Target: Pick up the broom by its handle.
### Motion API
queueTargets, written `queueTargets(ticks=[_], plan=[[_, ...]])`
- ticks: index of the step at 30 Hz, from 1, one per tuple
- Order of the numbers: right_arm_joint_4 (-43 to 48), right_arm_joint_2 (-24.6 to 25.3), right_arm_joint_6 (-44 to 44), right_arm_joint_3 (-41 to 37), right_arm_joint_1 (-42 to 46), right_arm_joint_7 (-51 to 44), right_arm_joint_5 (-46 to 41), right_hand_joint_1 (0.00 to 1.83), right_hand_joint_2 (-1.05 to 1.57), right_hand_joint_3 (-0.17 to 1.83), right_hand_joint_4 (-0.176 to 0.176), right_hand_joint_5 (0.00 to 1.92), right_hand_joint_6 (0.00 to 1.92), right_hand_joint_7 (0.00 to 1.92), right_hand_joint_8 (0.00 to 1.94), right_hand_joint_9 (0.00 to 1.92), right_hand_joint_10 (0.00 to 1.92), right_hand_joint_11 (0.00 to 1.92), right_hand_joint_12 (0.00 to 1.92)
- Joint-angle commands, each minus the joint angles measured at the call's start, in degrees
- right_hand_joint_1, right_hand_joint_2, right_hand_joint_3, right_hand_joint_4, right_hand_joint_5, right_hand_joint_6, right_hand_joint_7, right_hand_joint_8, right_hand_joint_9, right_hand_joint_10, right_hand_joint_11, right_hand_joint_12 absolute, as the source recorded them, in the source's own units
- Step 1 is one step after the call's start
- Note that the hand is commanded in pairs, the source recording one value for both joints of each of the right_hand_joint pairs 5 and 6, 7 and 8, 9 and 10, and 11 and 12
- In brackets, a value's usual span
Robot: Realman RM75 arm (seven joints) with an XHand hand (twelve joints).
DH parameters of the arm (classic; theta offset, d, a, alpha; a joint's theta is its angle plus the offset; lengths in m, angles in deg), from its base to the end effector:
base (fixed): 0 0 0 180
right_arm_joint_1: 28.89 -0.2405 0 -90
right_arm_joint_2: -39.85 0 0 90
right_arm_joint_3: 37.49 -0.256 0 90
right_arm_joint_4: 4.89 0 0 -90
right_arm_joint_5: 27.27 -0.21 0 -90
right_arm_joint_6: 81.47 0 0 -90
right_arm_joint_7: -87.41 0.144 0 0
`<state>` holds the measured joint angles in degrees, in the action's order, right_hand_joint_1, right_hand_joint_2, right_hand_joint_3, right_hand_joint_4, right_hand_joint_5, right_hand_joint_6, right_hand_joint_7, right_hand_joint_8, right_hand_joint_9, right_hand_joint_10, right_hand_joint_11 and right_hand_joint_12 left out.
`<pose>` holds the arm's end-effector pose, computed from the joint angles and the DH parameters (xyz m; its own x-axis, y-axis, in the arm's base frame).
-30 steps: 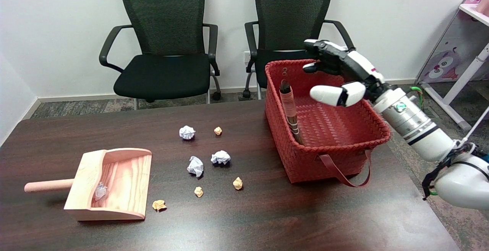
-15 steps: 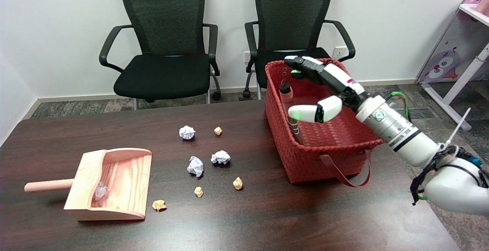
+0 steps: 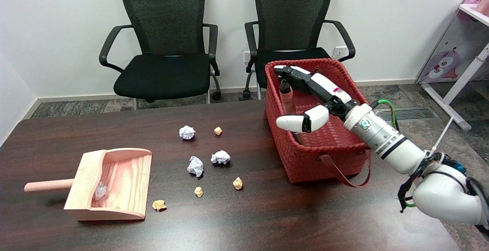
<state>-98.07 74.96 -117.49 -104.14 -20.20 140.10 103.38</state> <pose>-0.2084 -0.2938 0.3504 0.5912 -0.1313 0.7958 -0.7847 -0.3217 0.5299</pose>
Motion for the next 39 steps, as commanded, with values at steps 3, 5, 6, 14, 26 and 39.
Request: queueTargets(ticks=[3,5,6,14,26,39], plan=[[5.1,7.3,0.5,4.2,-6.4,-1.8,-0.5,0.86,0.1,0.85,-0.176,0.21,0.21,0.21,0.21,0.31,0.31,0.45,0.45],[7.4,7.6,-0.5,7.4,-9.1,-1.6,-2.1,0.87,0.08,0.86,-0.176,0.22,0.22,0.22,0.22,0.32,0.32,0.45,0.45],[8.3,7.7,-1.1,8.8,-10.1,-1.5,-2.9,0.89,0.08,0.87,-0.176,0.23,0.23,0.23,0.23,0.32,0.32,0.45,0.45],[16.3,8.5,-9.1,23.6,-20.9,-1.0,-10.1,0.89,0.07,0.87,-0.171,0.25,0.25,0.25,0.25,0.33,0.33,0.49,0.49],[17.0,10.1,-10.9,23.2,-21.0,-1.0,-11.8,0.87,0.27,0.77,-0.176,0.83,0.83,0.83,0.83,1.14,1.14,1.37,1.37],[17.5,10.2,-13.1,23.5,-20.3,-1.0,-14.0,0.82,0.45,0.91,0.176,1.45,1.45,1.45,1.45,1.81,1.81,1.79,1.79]])
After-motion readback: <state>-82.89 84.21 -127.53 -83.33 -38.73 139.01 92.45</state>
